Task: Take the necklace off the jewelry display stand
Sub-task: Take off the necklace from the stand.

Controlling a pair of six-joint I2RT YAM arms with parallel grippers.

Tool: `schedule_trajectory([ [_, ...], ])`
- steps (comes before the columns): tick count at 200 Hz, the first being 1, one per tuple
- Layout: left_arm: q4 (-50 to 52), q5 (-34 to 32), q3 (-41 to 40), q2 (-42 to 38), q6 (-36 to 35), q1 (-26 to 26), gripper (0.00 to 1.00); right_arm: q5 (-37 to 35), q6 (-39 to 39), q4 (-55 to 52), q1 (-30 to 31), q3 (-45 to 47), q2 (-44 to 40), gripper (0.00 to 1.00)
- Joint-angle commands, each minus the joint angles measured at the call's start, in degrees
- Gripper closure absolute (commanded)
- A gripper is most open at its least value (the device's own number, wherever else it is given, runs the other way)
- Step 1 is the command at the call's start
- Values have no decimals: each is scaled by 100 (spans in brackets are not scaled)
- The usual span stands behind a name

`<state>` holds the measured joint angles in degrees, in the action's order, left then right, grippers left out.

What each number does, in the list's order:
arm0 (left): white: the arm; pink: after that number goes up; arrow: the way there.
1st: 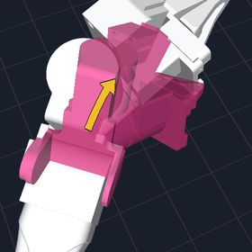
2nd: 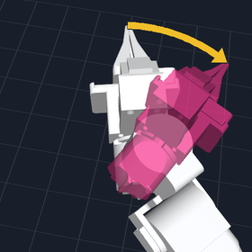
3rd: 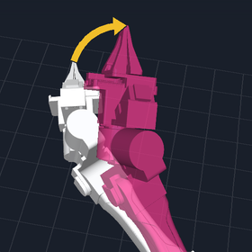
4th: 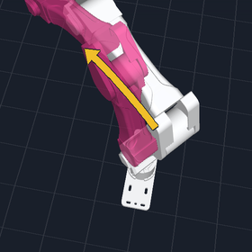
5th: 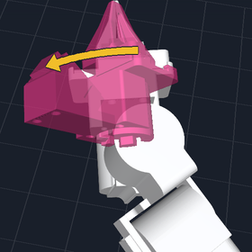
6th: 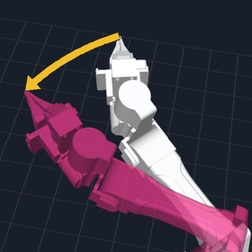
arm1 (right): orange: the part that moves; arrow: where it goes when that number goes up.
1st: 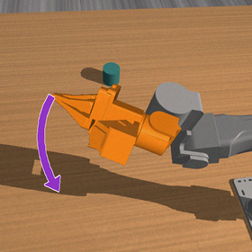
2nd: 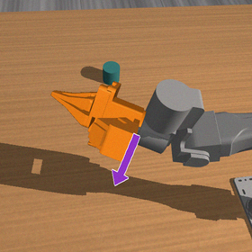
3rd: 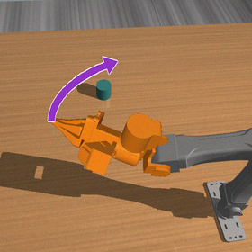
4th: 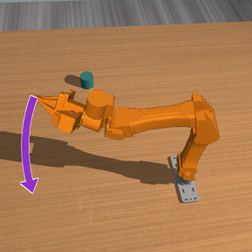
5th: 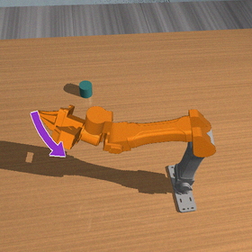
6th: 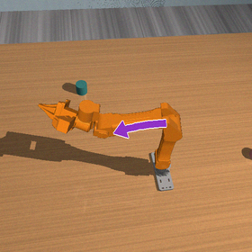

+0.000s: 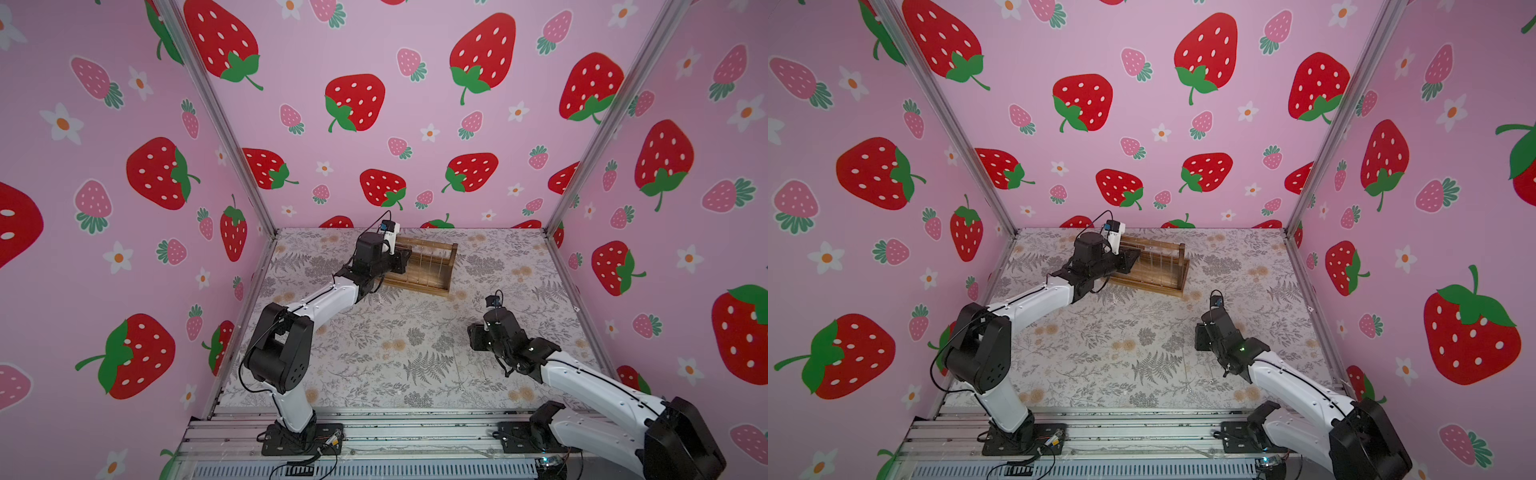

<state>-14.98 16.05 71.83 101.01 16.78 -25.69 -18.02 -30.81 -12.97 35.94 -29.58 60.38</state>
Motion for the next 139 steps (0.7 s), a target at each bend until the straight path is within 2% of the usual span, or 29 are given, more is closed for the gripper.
schedule_trajectory([
  [1,94,-34,286,181,-111,31,82,27,-22,88,-17,8,20,54],
  [96,88,-32,208,227,-104,30,85,33,-22,84,-28,5,10,54],
  [139,75,-41,195,161,-105,34,90,19,-22,84,-22,6,26,54],
])
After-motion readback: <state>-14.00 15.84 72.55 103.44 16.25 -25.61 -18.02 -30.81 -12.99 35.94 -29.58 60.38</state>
